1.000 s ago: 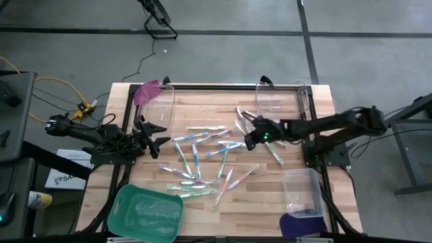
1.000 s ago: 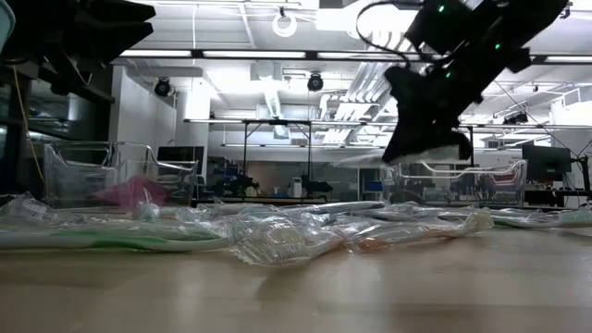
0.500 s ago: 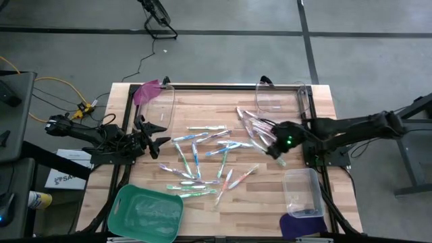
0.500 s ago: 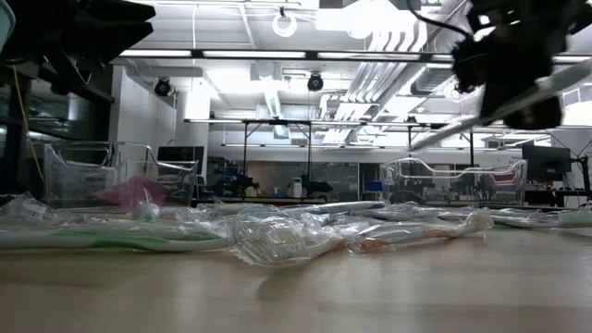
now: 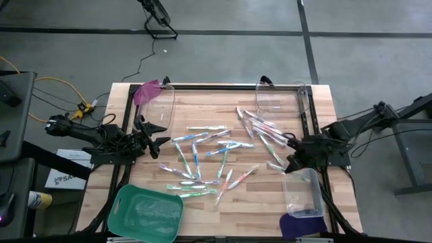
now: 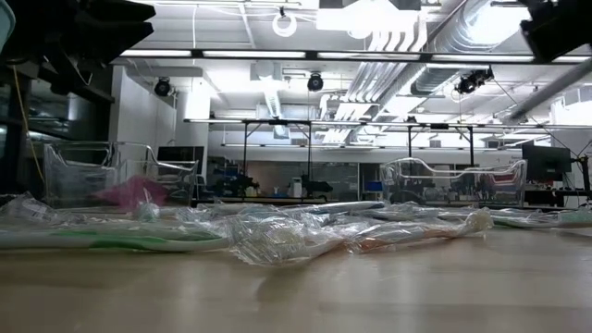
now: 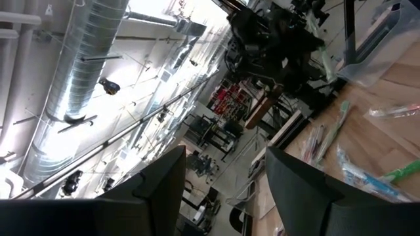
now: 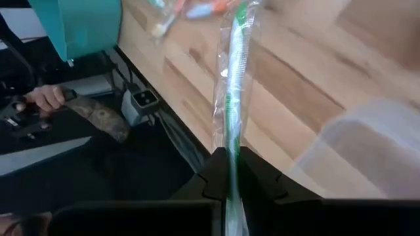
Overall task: Pick & Place Toothbrushes
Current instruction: Put the green toothbrush into the white bin
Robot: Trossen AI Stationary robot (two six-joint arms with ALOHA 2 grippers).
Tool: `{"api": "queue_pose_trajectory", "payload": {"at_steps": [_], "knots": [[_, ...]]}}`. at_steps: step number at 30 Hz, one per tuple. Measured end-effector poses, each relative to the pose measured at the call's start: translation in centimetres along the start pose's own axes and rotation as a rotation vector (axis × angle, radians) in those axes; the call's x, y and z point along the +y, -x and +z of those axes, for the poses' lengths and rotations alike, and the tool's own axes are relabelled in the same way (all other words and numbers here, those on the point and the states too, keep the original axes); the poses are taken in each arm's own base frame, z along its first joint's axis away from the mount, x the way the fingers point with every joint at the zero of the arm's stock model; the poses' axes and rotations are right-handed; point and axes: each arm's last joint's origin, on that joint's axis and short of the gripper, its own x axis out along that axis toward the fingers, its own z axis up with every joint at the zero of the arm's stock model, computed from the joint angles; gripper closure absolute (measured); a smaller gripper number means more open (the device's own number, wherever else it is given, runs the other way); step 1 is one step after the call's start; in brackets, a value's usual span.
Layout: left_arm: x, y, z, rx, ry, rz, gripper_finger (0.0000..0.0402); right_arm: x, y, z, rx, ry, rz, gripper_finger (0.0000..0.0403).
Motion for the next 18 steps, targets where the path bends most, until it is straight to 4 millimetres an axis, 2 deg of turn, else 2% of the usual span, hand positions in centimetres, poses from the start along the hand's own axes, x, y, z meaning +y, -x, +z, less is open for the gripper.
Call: {"api": "queue_pose_trajectory", "payload": {"at_steps": [12,18], "knots": [[0.0,0.0,0.0,0.000,0.000,0.001,0.0199,-0.7,-1.1,-3.8,0.040,-0.089,-0.116,0.0386],[0.0,0.0,0.0,0.000,0.001,0.000,0.0199,0.7,0.2,-5.5,0.101,-0.110,-0.216,0.0386]]}}
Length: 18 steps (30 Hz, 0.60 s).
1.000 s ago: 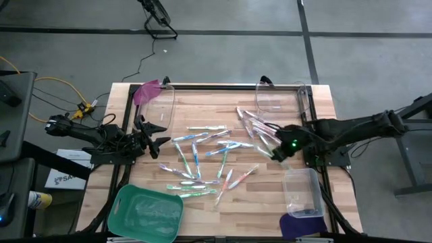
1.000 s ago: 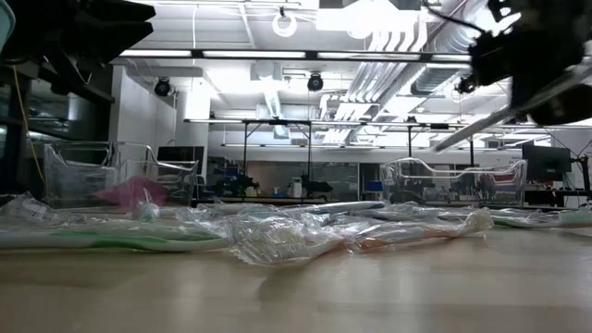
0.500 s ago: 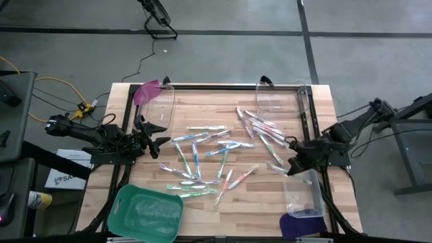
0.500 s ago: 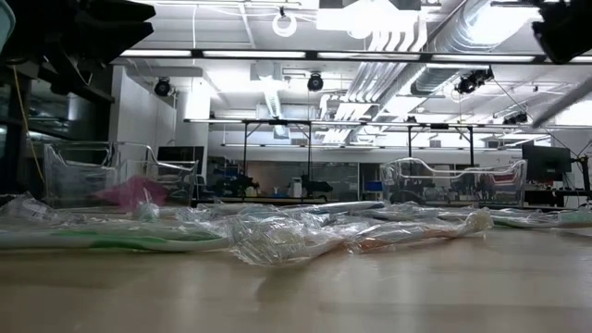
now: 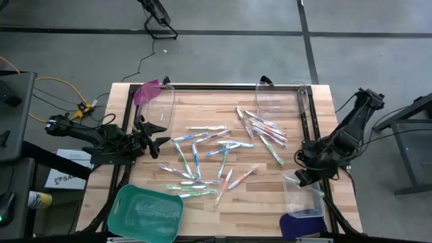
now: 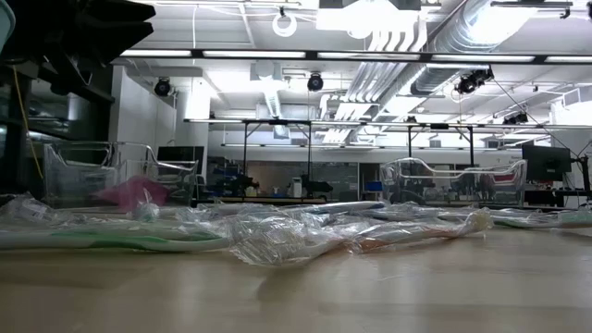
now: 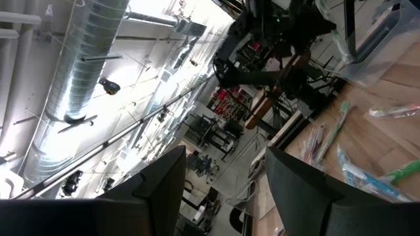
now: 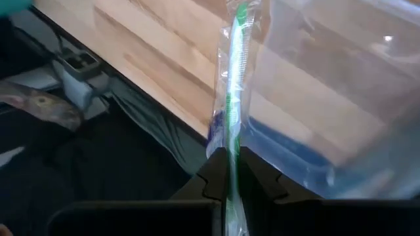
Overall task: Pick & Place Toothbrushes
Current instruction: Put the green toothbrush into the white bin
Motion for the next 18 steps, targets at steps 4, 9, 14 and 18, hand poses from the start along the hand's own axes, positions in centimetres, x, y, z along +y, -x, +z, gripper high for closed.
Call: {"api": "queue_pose_trajectory", "payload": {"at_steps": [4,9,14,18], "knots": [[0.0,0.0,0.0,0.000,0.000,0.000,0.0199,0.7,1.3,-1.2,0.019,-0.021,-0.096,0.0386],[0.0,0.0,0.0,0.000,0.000,0.000,0.0199,0.0,0.6,-1.8,-0.012,-0.084,-0.325,0.0386],[0.0,0.0,0.0,0.000,0.000,0.000,0.0199,0.2,-1.5,-2.5,-0.083,-0.061,-0.401,0.0386],[0.0,0.0,0.0,0.000,0.000,0.000,0.0199,0.3,-3.2,-2.8,-0.132,-0.053,-0.469,0.0384]]}}
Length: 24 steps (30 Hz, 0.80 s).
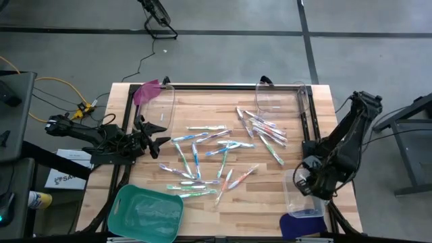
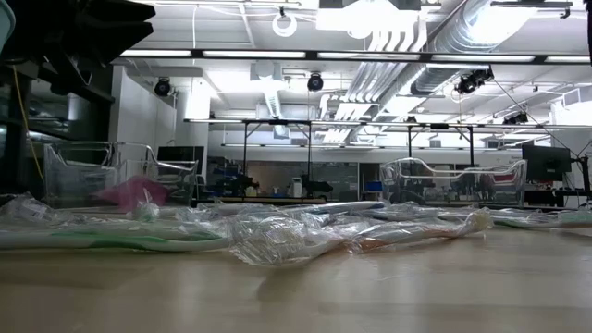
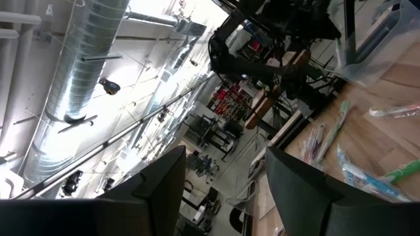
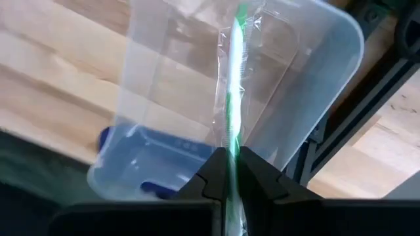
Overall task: Pick & Place Toothbrushes
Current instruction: Put the green toothbrush into the white bin
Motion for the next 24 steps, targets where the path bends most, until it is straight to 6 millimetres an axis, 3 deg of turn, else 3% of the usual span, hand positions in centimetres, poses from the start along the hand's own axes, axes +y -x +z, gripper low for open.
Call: {"api": "queue_pose_trajectory", "payload": {"at_steps": [7,17,24], "knots": [[0.0,0.0,0.0,0.000,-0.005,0.000,0.0199,0.9,-1.6,-0.4,-0.042,0.058,-0.076,0.0364],[0.0,0.0,0.0,0.000,-0.008,0.000,0.0199,1.1,-1.8,-0.3,-0.109,0.117,-0.047,0.0357],[0.0,0.0,0.0,0.000,-0.008,0.000,0.0199,1.1,-1.8,-0.3,-0.110,0.117,-0.047,0.0302]]}}
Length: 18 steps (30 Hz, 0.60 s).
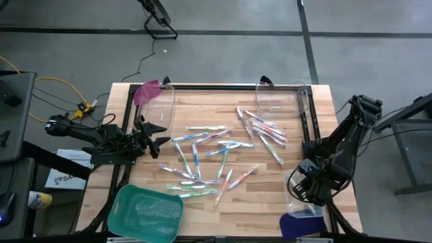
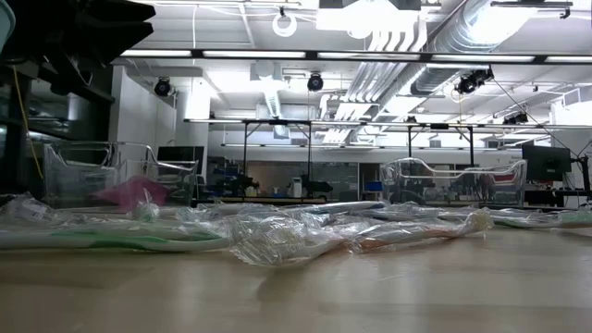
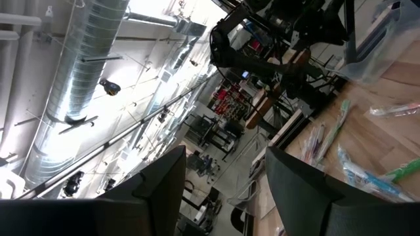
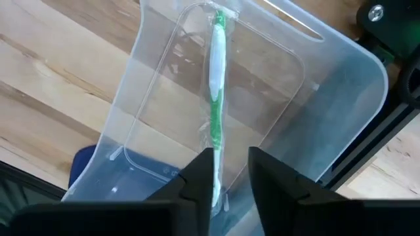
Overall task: Pick & Place Toothbrushes
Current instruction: Put the green toothbrush into the white bin
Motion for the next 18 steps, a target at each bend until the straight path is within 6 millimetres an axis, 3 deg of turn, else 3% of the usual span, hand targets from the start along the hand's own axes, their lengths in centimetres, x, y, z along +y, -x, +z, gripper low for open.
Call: {"api": "queue_pose_trajectory", "payload": {"at_steps": [9,18], "knots": [[0.0,0.0,0.0,0.000,0.000,0.000,0.0199,-0.2,0.3,-0.1,0.062,0.001,-0.009,0.0212],[0.0,0.0,0.0,0.000,0.000,-0.001,0.0199,-0.9,1.8,1.2,-0.151,0.065,0.168,0.0203]]}}
